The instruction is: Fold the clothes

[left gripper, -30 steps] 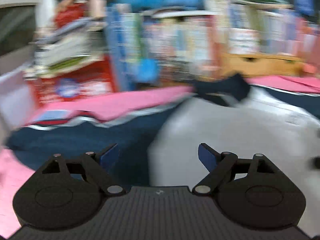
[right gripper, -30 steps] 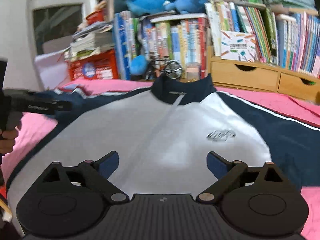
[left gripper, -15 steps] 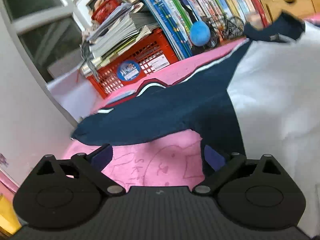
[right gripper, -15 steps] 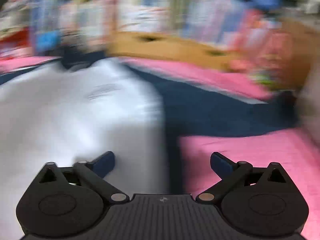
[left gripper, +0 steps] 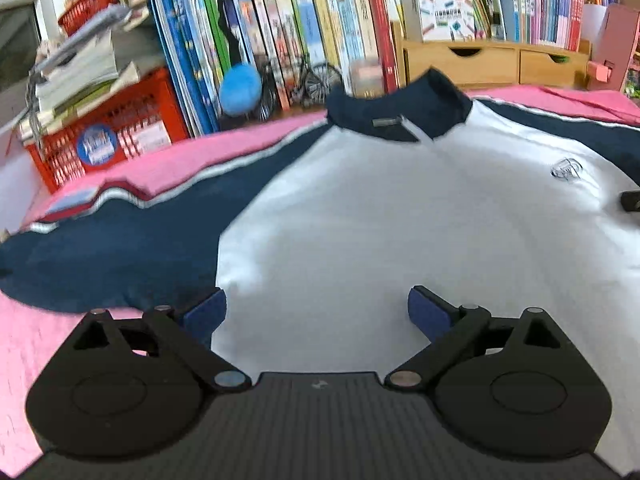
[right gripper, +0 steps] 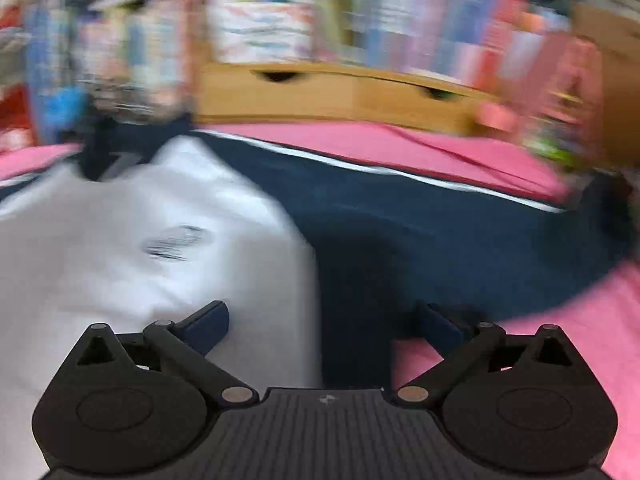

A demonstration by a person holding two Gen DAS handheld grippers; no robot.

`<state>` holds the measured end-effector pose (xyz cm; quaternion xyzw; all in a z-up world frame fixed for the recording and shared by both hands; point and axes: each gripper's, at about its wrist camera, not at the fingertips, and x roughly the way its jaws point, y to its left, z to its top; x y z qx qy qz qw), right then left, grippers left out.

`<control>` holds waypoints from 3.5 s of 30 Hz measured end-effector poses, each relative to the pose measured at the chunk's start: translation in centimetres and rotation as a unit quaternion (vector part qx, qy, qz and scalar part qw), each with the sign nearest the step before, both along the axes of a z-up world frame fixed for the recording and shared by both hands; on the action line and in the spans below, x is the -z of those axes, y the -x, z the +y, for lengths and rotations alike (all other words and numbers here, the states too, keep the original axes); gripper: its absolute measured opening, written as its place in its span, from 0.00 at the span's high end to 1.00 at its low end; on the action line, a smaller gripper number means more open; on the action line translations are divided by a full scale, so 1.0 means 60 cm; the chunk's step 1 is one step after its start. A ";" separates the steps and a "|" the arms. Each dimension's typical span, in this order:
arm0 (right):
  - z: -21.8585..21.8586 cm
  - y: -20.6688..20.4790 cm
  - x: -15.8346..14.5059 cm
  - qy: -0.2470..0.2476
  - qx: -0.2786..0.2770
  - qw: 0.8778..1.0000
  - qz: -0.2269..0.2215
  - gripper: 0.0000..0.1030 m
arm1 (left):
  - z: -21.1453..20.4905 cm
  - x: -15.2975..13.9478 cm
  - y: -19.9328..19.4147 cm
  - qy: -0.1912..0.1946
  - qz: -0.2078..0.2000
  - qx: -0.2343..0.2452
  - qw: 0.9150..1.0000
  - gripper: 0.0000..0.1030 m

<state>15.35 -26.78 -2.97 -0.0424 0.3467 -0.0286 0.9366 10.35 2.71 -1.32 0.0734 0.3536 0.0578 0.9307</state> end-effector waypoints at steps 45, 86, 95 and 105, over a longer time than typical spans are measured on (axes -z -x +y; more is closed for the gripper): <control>0.090 0.428 0.023 -0.035 -0.066 0.997 0.032 0.00 | -0.065 -0.001 0.293 0.042 0.049 0.027 0.998 0.00; 0.028 0.419 -0.049 0.050 0.010 0.987 -0.152 0.00 | -0.079 -0.045 0.307 0.030 0.008 0.043 0.999 0.00; -0.201 0.168 -0.074 0.036 0.136 0.971 -0.191 0.07 | -0.048 -0.037 0.152 0.021 0.006 0.005 1.000 0.00; -0.347 -0.117 -0.013 0.025 0.276 0.955 -0.108 0.11 | -0.015 0.006 0.057 0.050 0.028 0.001 0.998 0.00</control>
